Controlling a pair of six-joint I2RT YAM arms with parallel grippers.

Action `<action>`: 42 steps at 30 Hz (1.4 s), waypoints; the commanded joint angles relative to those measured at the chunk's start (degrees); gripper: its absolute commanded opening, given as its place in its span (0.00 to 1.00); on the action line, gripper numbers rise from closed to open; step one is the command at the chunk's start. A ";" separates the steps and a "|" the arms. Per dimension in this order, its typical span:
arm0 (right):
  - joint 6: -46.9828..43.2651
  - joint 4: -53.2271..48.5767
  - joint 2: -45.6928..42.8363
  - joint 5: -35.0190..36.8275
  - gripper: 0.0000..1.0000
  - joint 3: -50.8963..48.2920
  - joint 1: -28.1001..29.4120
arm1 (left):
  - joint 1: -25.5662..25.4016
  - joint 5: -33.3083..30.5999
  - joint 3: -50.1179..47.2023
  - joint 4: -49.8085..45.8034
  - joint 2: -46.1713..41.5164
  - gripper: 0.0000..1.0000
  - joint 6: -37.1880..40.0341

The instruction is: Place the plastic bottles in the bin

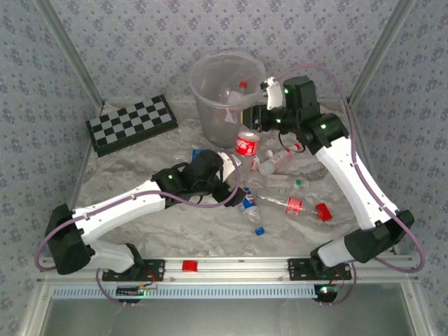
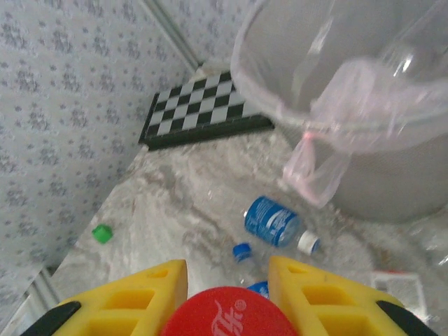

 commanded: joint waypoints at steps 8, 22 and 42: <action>-1.78 19.98 2.24 11.57 0.05 12.09 -4.16 | 1.94 -7.98 -5.00 -3.08 -10.49 1.00 -7.23; -3.83 19.25 32.54 17.19 0.01 44.08 -8.31 | 8.68 -18.51 -11.86 -11.50 -19.66 0.96 -27.58; -6.50 -2.48 50.34 16.87 0.07 50.00 -6.16 | 11.25 -15.47 -13.47 -10.19 -19.95 0.91 -32.21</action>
